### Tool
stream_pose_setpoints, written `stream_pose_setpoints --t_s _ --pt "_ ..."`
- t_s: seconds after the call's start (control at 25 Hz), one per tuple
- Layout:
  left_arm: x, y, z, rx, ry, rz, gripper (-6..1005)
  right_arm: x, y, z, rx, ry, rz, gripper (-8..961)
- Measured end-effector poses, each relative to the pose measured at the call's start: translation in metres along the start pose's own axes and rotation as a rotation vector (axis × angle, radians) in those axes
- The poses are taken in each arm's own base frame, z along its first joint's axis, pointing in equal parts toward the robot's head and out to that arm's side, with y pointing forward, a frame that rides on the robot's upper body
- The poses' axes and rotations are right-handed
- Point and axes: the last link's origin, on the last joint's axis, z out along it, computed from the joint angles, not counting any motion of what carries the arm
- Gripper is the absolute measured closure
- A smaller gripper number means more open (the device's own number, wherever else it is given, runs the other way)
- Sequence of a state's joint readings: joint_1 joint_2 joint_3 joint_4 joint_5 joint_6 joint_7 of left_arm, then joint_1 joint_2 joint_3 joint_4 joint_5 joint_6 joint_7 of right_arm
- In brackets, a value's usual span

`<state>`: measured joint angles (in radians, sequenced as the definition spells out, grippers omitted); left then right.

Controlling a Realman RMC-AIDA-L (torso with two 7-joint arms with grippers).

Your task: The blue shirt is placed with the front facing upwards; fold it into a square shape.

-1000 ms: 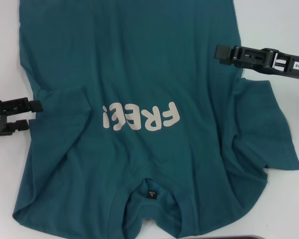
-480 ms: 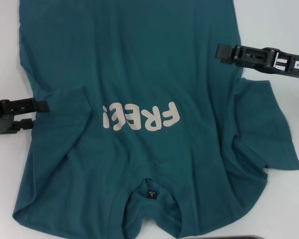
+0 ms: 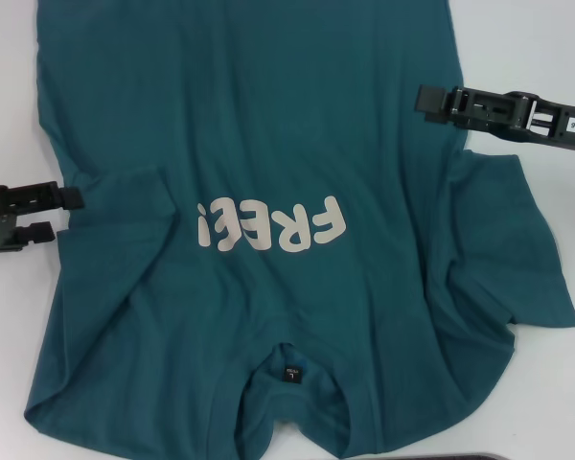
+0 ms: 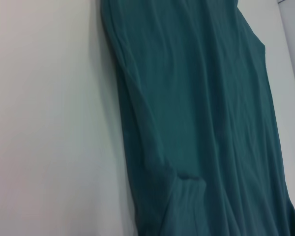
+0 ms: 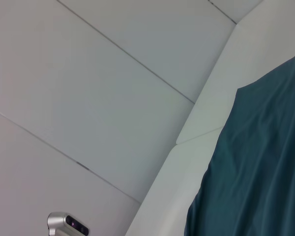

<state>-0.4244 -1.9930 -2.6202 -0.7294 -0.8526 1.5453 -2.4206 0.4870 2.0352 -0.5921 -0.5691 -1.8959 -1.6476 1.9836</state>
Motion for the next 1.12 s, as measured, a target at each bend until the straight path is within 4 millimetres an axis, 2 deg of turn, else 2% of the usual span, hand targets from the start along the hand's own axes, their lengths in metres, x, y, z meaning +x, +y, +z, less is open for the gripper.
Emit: stream_pose_setpoints --t_s 0.4,0.68,1.12 --pt "0.0000 -0.0009 -0.0014 0.005 -0.002 -0.003 145 -0.0002 0.0001 0.0003 -0.001 -0.001 0.004 53" --pt "-0.0024 0.0034 0.0063 -0.002 -0.032 0.009 162 -0.0001 0.0000 0.0000 0.000 -0.002 0.004 53" --pt "-0.0021 0.0046 0.0079 -0.003 -0.036 0.005 188 -0.0002 -0.0002 -0.0008 0.001 -0.002 0.002 53"
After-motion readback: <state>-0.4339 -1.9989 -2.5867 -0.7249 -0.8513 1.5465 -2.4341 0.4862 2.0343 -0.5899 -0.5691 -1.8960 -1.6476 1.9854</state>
